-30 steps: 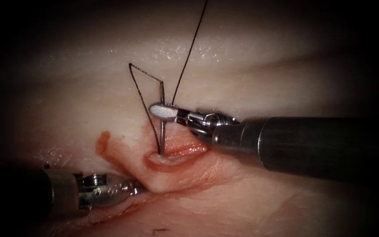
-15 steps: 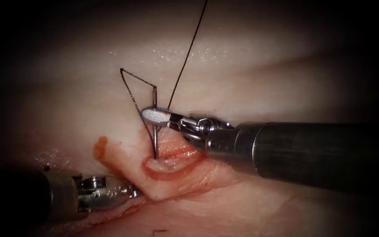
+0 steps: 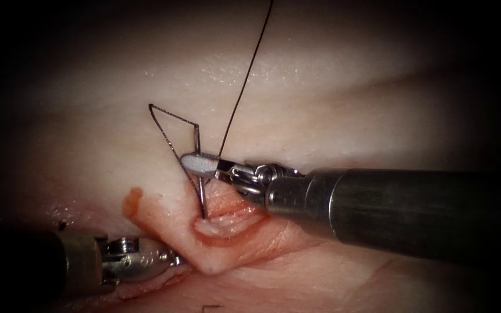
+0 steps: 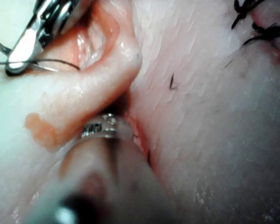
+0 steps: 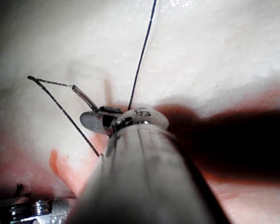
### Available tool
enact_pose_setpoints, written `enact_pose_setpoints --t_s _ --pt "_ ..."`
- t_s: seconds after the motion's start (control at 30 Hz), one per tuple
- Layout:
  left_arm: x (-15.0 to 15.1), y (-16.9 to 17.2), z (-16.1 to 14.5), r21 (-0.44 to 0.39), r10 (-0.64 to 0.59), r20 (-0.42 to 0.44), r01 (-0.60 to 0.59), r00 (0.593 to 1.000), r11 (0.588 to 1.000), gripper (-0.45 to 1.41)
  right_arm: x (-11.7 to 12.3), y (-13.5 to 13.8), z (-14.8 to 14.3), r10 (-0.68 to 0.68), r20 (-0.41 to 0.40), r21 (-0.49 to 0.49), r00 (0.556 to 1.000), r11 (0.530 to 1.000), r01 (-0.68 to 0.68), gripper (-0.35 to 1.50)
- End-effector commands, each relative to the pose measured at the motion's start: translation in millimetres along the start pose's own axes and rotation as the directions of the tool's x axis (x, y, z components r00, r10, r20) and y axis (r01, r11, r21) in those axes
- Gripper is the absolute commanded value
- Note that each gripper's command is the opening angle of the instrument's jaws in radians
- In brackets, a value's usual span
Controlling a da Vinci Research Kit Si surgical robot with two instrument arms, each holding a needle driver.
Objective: Wound Closure
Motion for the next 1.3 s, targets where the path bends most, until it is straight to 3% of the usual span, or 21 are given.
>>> enact_pose_setpoints --t_s 0.03,0.27,0.73,1.3 --pt "0.0 0.2 0.8 0.001 0.000 0.000 0.000 1.000 1.000 0.04 -0.2 0.3 0.4 -0.001 -0.003 -0.008 1.000 1.000 0.001 -0.35" --pt "0.0 0.2 0.8 0.001 0.000 0.000 0.000 1.000 1.000 0.04 0.0 0.4 -1.2 -0.003 -0.015 -0.031 1.000 1.000 0.003 -0.35" --pt "0.0 0.2 0.8 0.001 0.000 0.000 0.000 1.000 1.000 0.04 -1.2 0.3 -0.8 0.036 0.028 -0.044 0.999 0.998 -0.035 -0.35" --pt "-0.1 0.2 0.8 0.001 0.000 0.000 0.000 1.000 1.000 0.04 -4.9 0.0 -0.6 0.121 0.093 -0.019 0.988 0.993 -0.120 -0.35"
